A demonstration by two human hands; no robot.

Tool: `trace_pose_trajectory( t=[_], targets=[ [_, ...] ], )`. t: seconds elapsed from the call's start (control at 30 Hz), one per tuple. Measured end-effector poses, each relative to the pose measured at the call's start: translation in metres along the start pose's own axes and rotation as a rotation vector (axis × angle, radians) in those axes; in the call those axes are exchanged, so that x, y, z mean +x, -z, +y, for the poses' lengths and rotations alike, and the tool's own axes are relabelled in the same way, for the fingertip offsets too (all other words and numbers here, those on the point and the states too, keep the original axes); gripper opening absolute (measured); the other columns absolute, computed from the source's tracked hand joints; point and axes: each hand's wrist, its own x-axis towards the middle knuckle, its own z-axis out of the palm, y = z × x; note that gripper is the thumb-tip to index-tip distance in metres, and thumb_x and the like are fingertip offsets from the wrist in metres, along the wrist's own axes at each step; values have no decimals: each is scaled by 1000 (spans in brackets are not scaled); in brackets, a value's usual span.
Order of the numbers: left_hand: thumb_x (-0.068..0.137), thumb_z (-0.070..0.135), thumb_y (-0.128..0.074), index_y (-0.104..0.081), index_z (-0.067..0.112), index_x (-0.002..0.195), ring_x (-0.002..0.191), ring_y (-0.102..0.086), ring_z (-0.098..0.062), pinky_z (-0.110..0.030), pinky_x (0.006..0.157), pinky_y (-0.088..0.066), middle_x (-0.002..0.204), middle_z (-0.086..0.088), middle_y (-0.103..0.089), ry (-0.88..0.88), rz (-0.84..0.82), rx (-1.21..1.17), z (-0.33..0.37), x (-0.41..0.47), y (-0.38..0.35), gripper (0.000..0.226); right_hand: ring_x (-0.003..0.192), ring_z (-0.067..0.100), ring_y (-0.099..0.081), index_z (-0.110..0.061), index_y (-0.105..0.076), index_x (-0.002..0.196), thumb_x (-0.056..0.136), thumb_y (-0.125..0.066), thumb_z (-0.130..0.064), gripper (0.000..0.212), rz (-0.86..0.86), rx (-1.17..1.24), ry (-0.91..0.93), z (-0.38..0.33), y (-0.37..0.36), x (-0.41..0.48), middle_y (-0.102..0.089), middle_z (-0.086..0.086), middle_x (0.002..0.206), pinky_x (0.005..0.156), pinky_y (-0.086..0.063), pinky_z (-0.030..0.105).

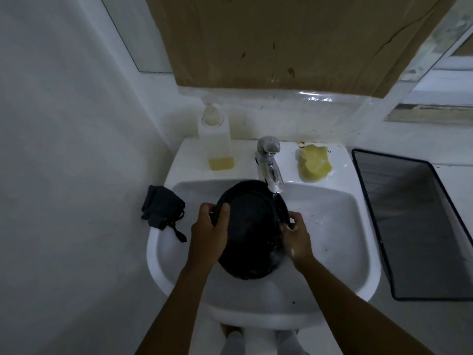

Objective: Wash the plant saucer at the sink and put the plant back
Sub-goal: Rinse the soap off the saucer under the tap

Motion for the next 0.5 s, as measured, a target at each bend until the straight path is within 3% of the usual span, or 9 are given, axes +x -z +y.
trace_pose_trajectory(
  t=[0.07, 0.17, 0.3, 0.4, 0.5],
  targets=[
    [87, 70, -46, -49, 40, 92, 74, -58, 8, -15, 55, -42, 88, 9, -62, 18, -3, -35, 4, -3, 6, 30, 80, 10, -63, -32, -54, 112, 92, -53, -27, 21, -92, -79, -45, -8, -7, 12, -67, -2, 99, 59, -46, 23],
    [78, 70, -55, -52, 30, 92, 83, -63, -10, -33, 63, -54, 93, 1, -64, 125, -6, -147, 7, -8, 11, 42, 85, 18, -61, -22, -56, 117, 92, -46, -33, 29, -180, -261, -39, -21, -15, 24, -66, 6, 105, 71, -44, 29],
    [76, 55, -69, -50, 21, 80, 74, -70, -29, -43, 51, -59, 91, -7, -67, 302, -78, -356, 4, -12, 19, 39, 103, 34, -59, -15, -57, 119, 95, -37, -48, 46, -258, -678, 44, -38, -15, 35, -62, 17, 118, 82, -42, 35],
    [78, 48, -71, -52, 19, 82, 64, -71, -30, -45, 51, -59, 88, -7, -69, 351, -93, -368, -8, -13, 20, 35, 102, 35, -59, -12, -56, 117, 96, -36, -49, 47, -248, -922, 133, -49, -9, 39, -62, 19, 115, 78, -43, 37],
    [87, 40, -66, -57, 20, 87, 81, -69, -29, -42, 53, -59, 99, -7, -65, 424, -68, -396, -20, -9, 16, 23, 103, 36, -60, -10, -54, 121, 99, -40, -43, 42, -186, -921, 192, -60, 2, 37, -62, 20, 115, 79, -45, 38]
  ],
)
